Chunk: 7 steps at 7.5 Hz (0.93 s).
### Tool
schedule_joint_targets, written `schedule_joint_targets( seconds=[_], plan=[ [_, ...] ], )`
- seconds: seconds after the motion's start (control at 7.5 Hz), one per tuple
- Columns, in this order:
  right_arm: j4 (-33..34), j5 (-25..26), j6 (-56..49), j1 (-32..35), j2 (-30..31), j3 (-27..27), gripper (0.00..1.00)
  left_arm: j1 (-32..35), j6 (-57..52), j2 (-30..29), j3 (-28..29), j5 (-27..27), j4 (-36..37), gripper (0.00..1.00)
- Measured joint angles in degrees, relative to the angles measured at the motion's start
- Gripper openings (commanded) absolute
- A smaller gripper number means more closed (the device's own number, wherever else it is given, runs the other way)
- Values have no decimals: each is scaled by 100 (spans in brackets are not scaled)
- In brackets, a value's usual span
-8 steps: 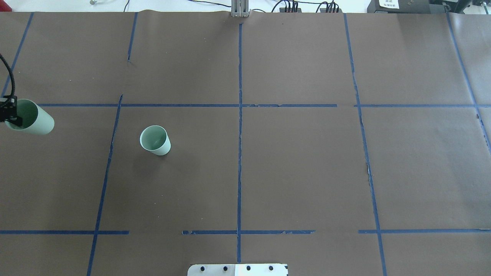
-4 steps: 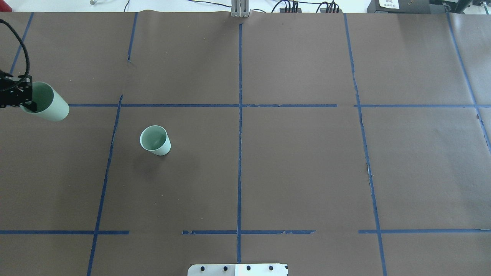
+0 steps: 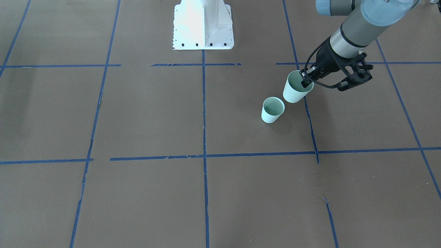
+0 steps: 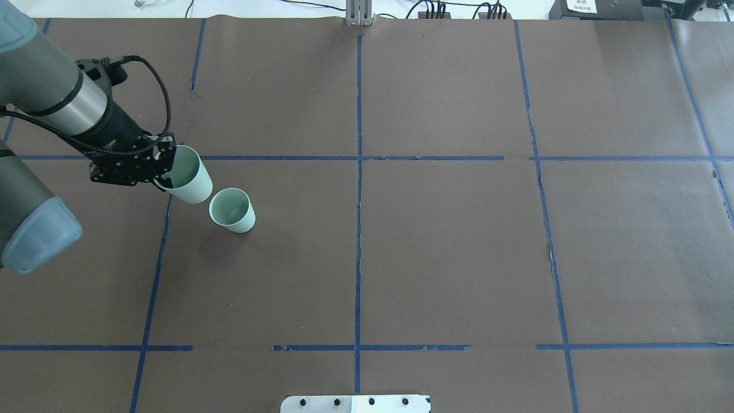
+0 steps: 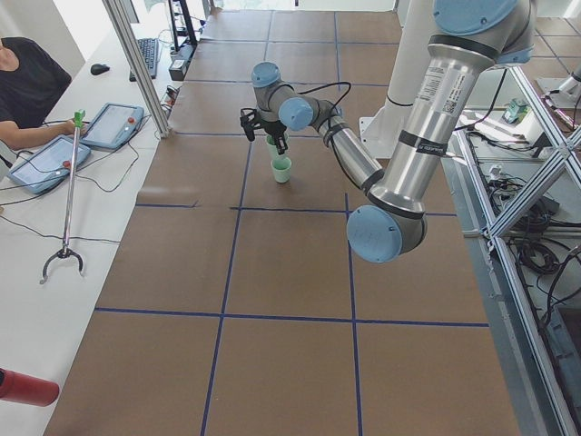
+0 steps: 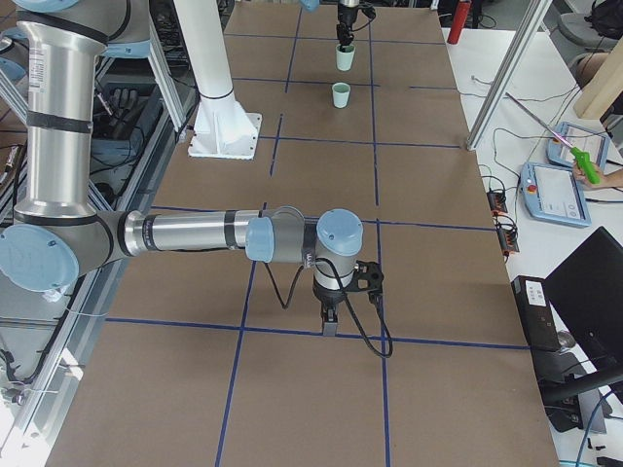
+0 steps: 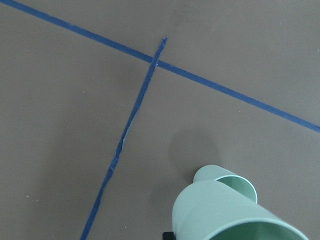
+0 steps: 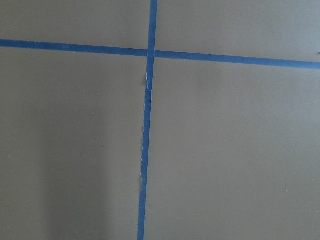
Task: Stack cups
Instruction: 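Carry the held cup over the other green cup and lower it inside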
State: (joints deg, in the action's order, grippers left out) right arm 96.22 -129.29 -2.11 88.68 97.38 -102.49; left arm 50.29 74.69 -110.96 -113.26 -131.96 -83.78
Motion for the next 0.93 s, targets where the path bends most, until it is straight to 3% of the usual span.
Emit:
schedule_joint_targets(
  seconds=[0.93],
  plan=[
    [3,0,0,0,0,-6,100,-321,200,-150,723,21,-644,0]
  ],
)
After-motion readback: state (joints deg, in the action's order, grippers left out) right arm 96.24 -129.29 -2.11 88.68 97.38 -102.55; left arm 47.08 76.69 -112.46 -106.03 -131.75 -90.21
